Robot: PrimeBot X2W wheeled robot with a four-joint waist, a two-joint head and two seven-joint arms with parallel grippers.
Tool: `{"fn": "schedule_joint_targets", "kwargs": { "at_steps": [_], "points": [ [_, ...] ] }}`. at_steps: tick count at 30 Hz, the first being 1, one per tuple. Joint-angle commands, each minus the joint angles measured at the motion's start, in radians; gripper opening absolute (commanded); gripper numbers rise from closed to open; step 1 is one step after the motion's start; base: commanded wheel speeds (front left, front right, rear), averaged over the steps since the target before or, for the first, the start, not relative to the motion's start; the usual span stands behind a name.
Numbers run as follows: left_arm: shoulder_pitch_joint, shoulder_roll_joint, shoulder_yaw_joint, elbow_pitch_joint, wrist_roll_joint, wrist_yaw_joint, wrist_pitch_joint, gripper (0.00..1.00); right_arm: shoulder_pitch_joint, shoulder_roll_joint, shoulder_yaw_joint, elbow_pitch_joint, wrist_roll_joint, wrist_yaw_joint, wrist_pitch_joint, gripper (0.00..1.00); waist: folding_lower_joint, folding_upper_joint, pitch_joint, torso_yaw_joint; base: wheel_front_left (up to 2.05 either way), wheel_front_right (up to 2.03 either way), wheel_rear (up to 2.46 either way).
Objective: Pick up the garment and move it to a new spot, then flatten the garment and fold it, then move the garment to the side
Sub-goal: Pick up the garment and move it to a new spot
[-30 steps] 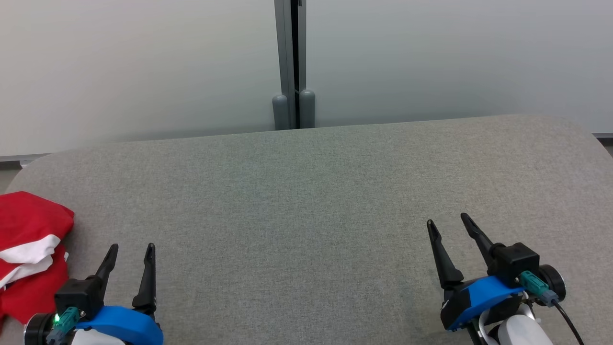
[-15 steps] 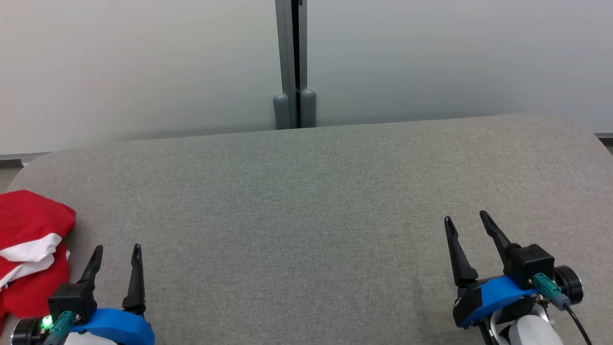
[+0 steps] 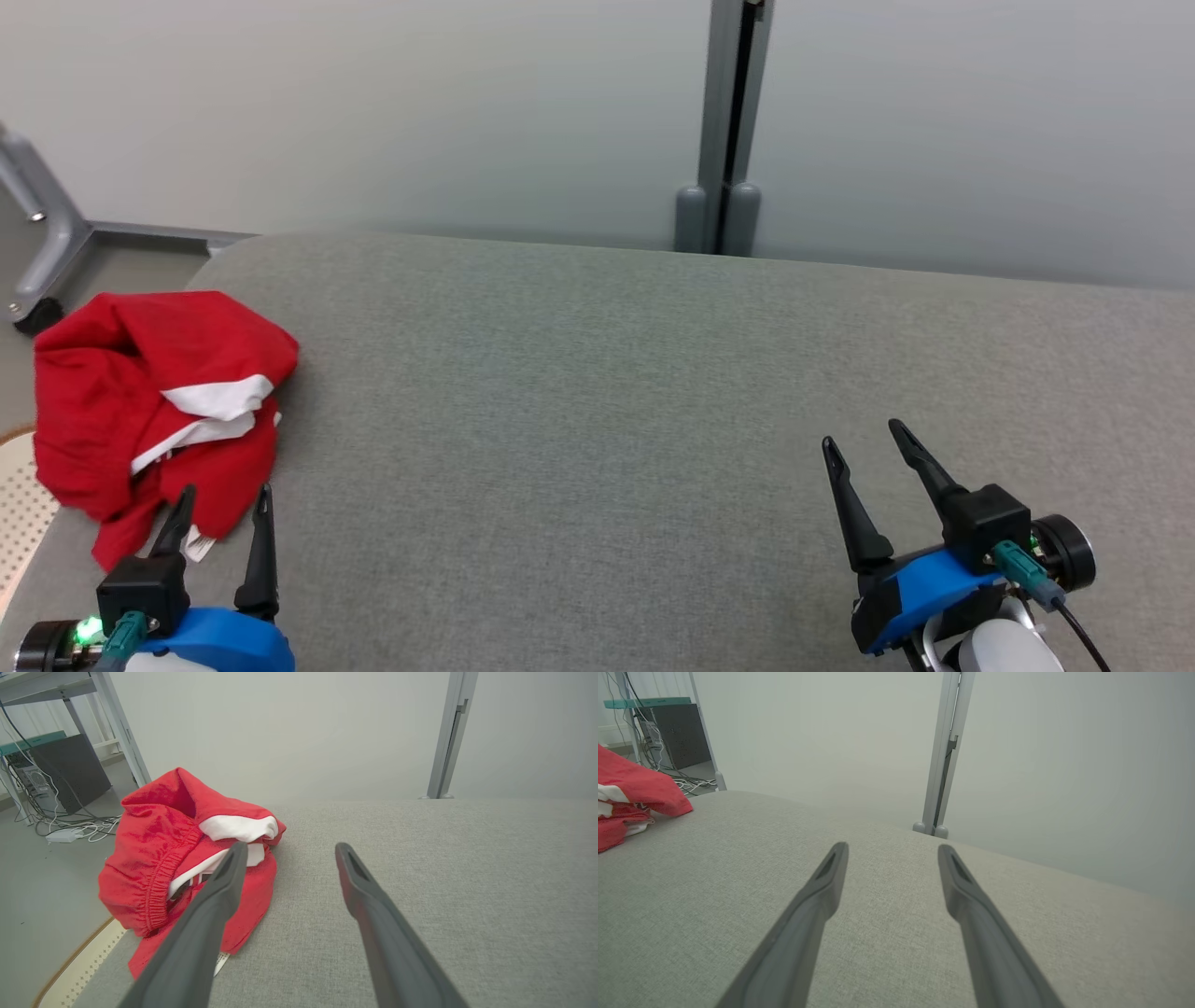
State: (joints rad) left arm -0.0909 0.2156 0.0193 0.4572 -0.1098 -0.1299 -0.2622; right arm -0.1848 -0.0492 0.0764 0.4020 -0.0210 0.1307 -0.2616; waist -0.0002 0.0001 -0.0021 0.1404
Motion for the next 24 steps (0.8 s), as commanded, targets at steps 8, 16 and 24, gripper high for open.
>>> {"fn": "schedule_joint_targets", "kwargs": {
  "at_steps": [8, 16, 24],
  "points": [
    [-0.016, 0.023, 0.052, 0.026, -0.017, -0.001, -0.003, 1.0, -0.035, -0.003, 0.024, 0.017, 0.025, 0.0, -0.005, 1.0, 0.0002, -0.0001, 0.029, 0.173, 0.0, 0.0, 0.0],
    [-0.01, 0.025, 0.076, 0.038, -0.018, -0.001, -0.003, 1.0, -0.058, -0.003, 0.044, 0.035, 0.03, 0.0, -0.004, 1.0, 0.0002, -0.0001, 0.035, 0.258, 0.0, 0.0, 0.0],
    [-0.041, 0.048, 0.071, 0.041, -0.036, -0.001, -0.003, 1.0, -0.087, -0.003, 0.067, 0.039, 0.013, 0.0, -0.004, 1.0, 0.0002, -0.0001, 0.079, 0.247, 0.0, 0.0, 0.0]
  ]
}}
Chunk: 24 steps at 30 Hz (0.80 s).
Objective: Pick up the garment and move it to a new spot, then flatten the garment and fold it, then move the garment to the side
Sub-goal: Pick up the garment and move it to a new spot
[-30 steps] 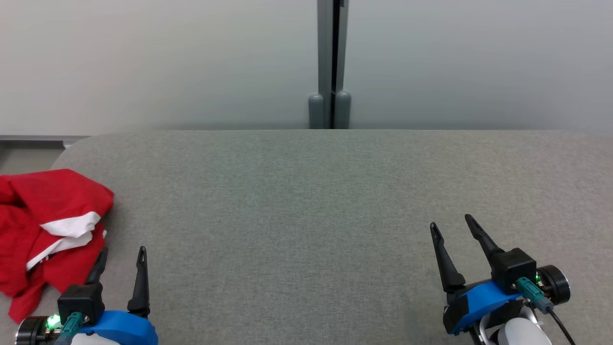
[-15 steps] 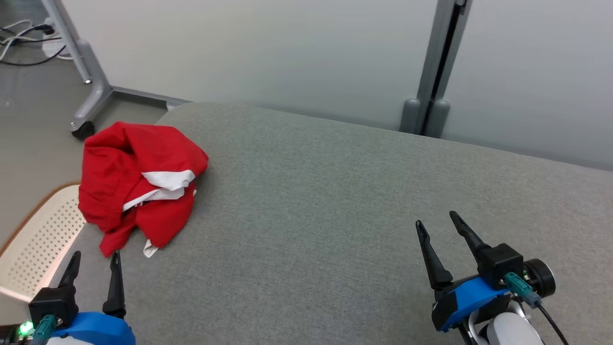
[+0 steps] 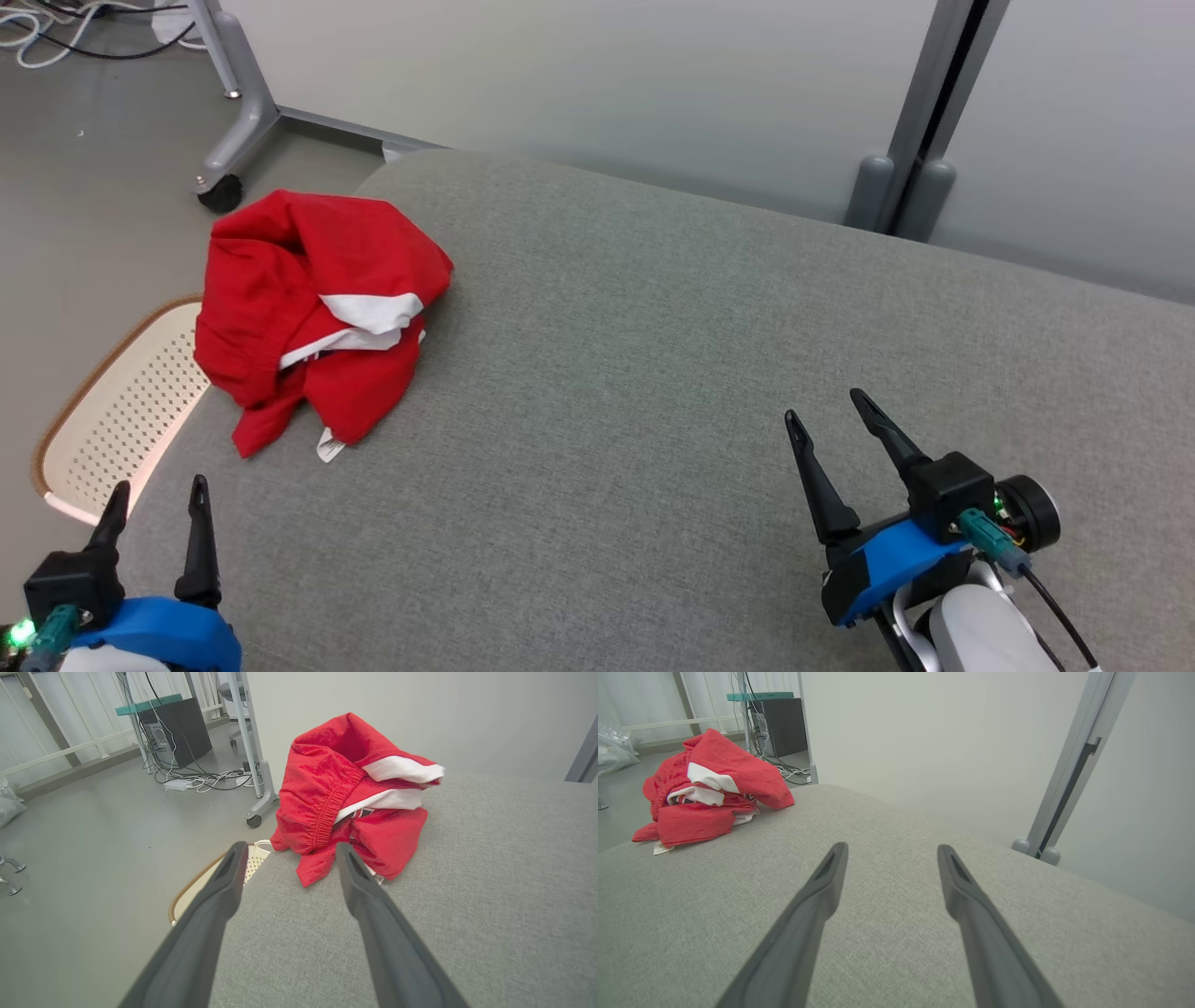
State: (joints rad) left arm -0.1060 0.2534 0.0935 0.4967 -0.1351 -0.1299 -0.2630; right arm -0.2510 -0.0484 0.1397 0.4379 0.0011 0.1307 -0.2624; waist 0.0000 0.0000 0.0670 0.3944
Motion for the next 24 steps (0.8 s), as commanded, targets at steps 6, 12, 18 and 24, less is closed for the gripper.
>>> {"fn": "schedule_joint_targets", "kwargs": {
  "at_steps": [6, 12, 18, 24],
  "points": [
    [-0.112, 0.057, 0.0, 0.023, -0.085, -0.001, -0.003, 1.0, -0.072, -0.004, 0.025, 0.002, -0.051, 0.0, -0.004, 1.0, 0.0, 0.0, 0.102, -0.054, 0.0, 0.0, 0.0],
    [-0.197, 0.104, -0.022, 0.035, -0.154, -0.002, -0.003, 1.0, -0.118, -0.004, 0.048, -0.006, -0.077, 0.0, -0.004, 1.0, 0.0, 0.0, 0.186, -0.101, 0.0, 0.0, 0.0],
    [-0.297, 0.157, -0.059, 0.072, -0.254, -0.002, -0.003, 1.0, -0.146, -0.004, 0.066, -0.019, -0.099, 0.0, -0.004, 1.0, 0.0, 0.0, 0.261, -0.161, 0.0, 0.0, 0.0],
    [-0.372, 0.215, -0.1, 0.12, -0.349, -0.002, -0.003, 1.0, -0.158, -0.004, 0.073, -0.035, -0.107, 0.0, -0.004, 1.0, 0.0, 0.0, 0.311, -0.225, 0.0, 0.0, 0.0]
  ]
}}
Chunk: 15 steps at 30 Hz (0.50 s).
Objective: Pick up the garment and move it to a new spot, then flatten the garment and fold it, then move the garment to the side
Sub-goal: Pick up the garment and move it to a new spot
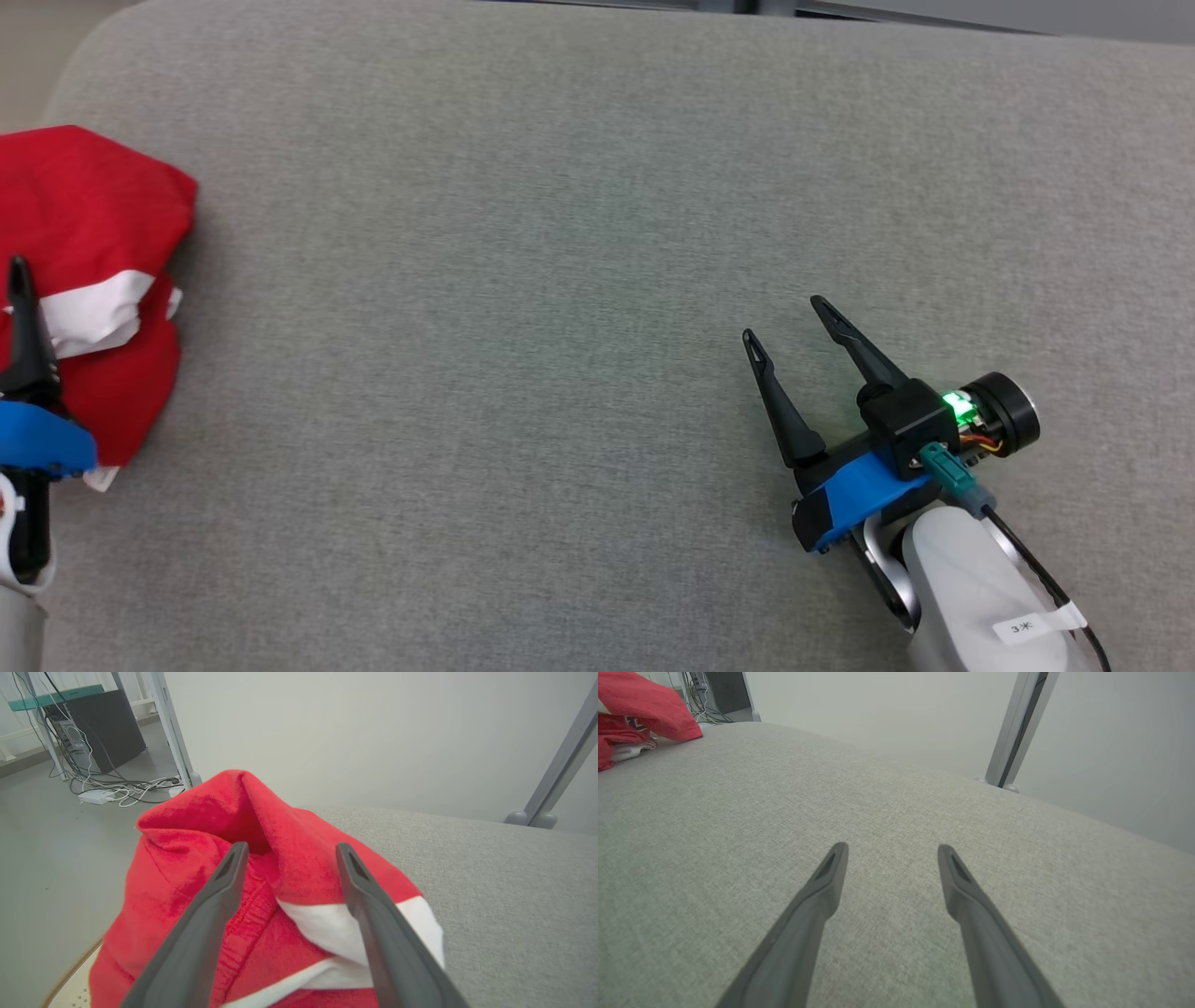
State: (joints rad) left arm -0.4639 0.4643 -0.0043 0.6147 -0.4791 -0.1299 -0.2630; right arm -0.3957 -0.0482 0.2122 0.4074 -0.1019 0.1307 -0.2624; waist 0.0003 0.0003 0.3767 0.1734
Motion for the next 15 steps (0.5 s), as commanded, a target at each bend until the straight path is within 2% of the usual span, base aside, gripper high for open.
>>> {"fn": "schedule_joint_targets", "kwargs": {
  "at_steps": [1, 6, 7, 8, 11, 15],
  "points": [
    [-0.024, 0.012, -0.007, 0.012, -0.023, -0.002, -0.003, 1.0, -0.011, -0.004, 0.0, -0.008, -0.003, 0.0, -0.004, 1.0, -0.0003, -0.0003, 0.007, -0.014, 0.0, 0.0, 0.0],
    [-0.054, 0.03, -0.034, 0.115, -0.102, -0.001, -0.003, 1.0, 0.004, -0.004, 0.006, -0.026, -0.002, 0.0, -0.004, 1.0, -0.0003, -0.0003, 0.017, -0.051, 0.0, 0.0, 0.0],
    [-0.062, 0.032, -0.048, 0.124, -0.111, -0.001, -0.003, 0.79, 0.009, -0.004, 0.003, -0.028, 0.0, 0.0, -0.004, 1.0, -0.0003, -0.0003, 0.016, -0.054, 0.0, 0.0, 0.0],
    [-0.067, 0.035, -0.056, 0.129, -0.126, -0.001, -0.003, 0.02, 0.013, -0.004, 0.001, -0.031, 0.005, 0.0, -0.004, 1.0, -0.0003, -0.0003, 0.013, -0.057, 0.0, 0.0, 0.0],
    [-0.065, 0.043, -0.078, 0.116, -0.15, -0.001, -0.003, 0.0, 0.024, -0.004, -0.004, -0.032, 0.007, 0.0, -0.004, 1.0, -0.0003, -0.0003, 0.0, -0.058, 0.0, 0.0, 0.0],
    [-0.077, 0.051, -0.063, 0.001, -0.134, -0.001, -0.003, 0.0, 0.039, -0.004, -0.02, -0.026, 0.02, 0.0, -0.004, 1.0, -0.0003, -0.0003, -0.035, -0.047, 0.0, 0.0, 0.0]
  ]
}}
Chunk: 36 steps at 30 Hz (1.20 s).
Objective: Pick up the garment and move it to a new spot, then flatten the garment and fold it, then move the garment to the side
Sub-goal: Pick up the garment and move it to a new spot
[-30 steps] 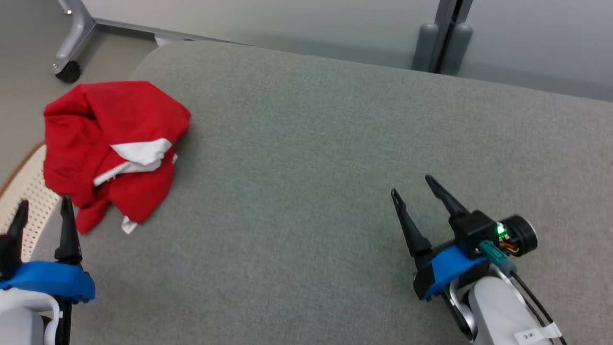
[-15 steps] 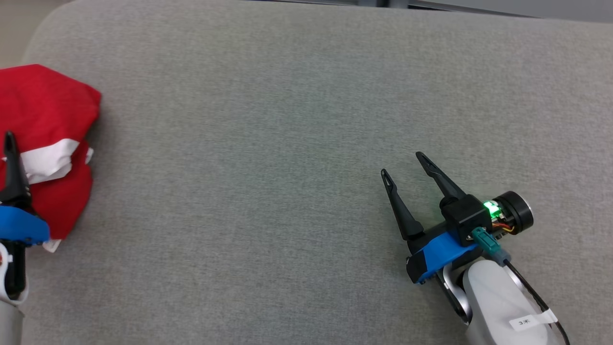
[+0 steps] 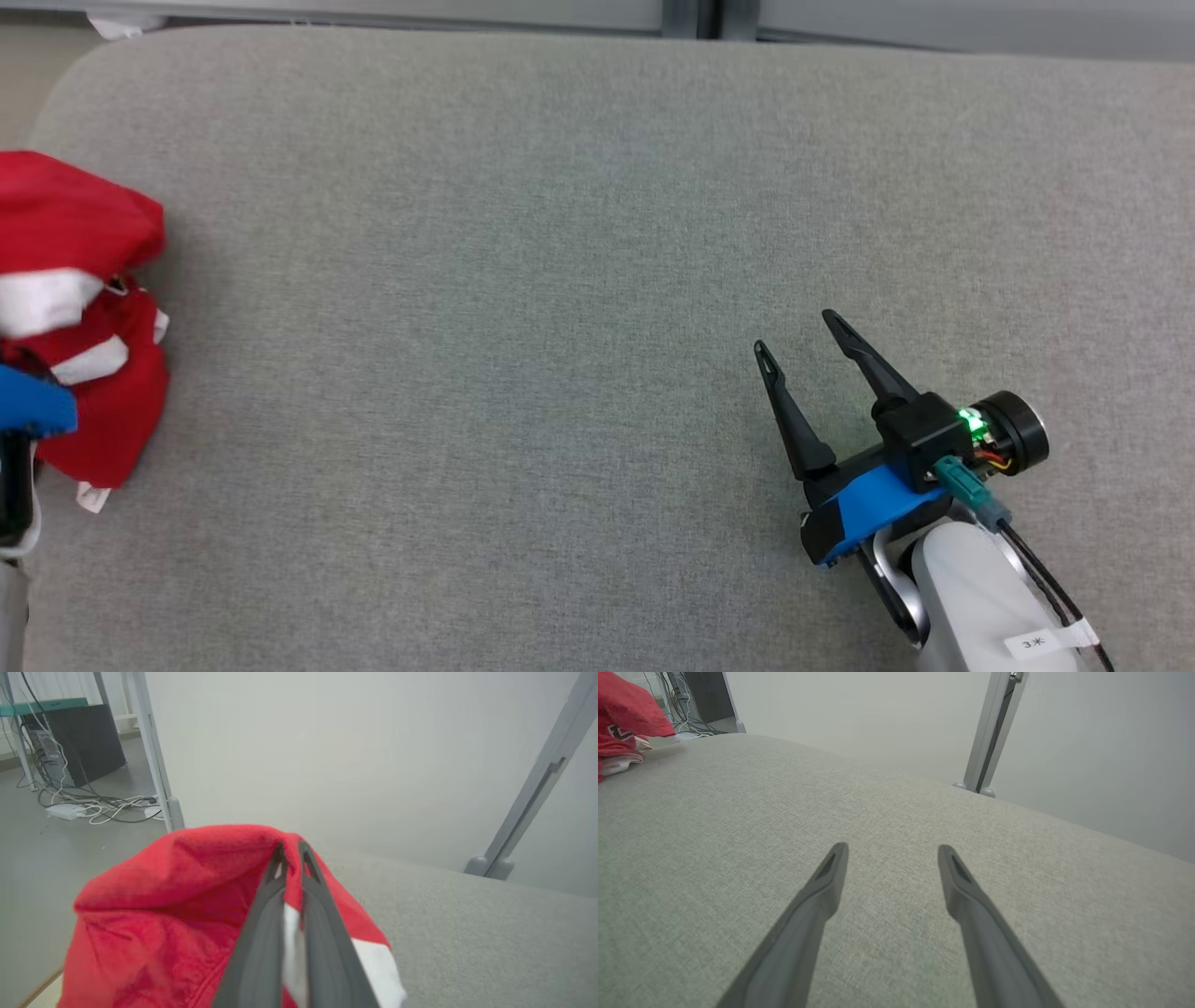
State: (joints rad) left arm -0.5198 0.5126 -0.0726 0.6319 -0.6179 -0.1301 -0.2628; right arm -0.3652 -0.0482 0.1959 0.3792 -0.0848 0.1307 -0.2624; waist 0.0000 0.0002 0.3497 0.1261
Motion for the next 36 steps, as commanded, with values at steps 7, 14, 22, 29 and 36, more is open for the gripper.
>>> {"fn": "schedule_joint_targets", "kwargs": {
  "at_steps": [7, 14, 22, 29, 36],
  "points": [
    [-0.035, -0.034, -0.01, -0.228, 0.035, -0.001, -0.003, 0.0, 0.032, -0.004, 0.0, -0.003, 0.063, 0.0, -0.004, 1.0, 0.0, -0.0002, -0.1, -0.019, 0.0, 0.0, 0.0],
    [0.022, -0.118, -0.107, -0.365, 0.08, -0.001, -0.003, 0.0, 0.069, -0.004, 0.0, -0.017, 0.12, 0.0, -0.004, 1.0, 0.0, -0.0002, -0.168, -0.136, 0.0, 0.0, 0.0],
    [0.09, -0.215, -0.196, -0.439, 0.106, -0.001, -0.003, 0.0, 0.115, -0.003, -0.004, -0.071, 0.161, 0.0, -0.004, 1.0, 0.0, -0.0002, -0.171, -0.358, 0.0, 0.0, 0.0],
    [0.125, -0.277, -0.296, -0.46, 0.13, -0.001, -0.003, 0.0, 0.152, -0.003, 0.026, -0.116, 0.164, 0.0, -0.004, 1.0, 0.0, -0.0002, -0.161, -0.537, 0.0, 0.0, 0.0],
    [0.164, -0.307, -0.338, -0.388, 0.155, -0.001, -0.003, 1.0, 0.181, -0.003, 0.036, -0.153, 0.182, 0.0, -0.004, 1.0, 0.0, -0.0002, -0.142, -0.585, 0.0, 0.0, 0.0]
  ]
}}
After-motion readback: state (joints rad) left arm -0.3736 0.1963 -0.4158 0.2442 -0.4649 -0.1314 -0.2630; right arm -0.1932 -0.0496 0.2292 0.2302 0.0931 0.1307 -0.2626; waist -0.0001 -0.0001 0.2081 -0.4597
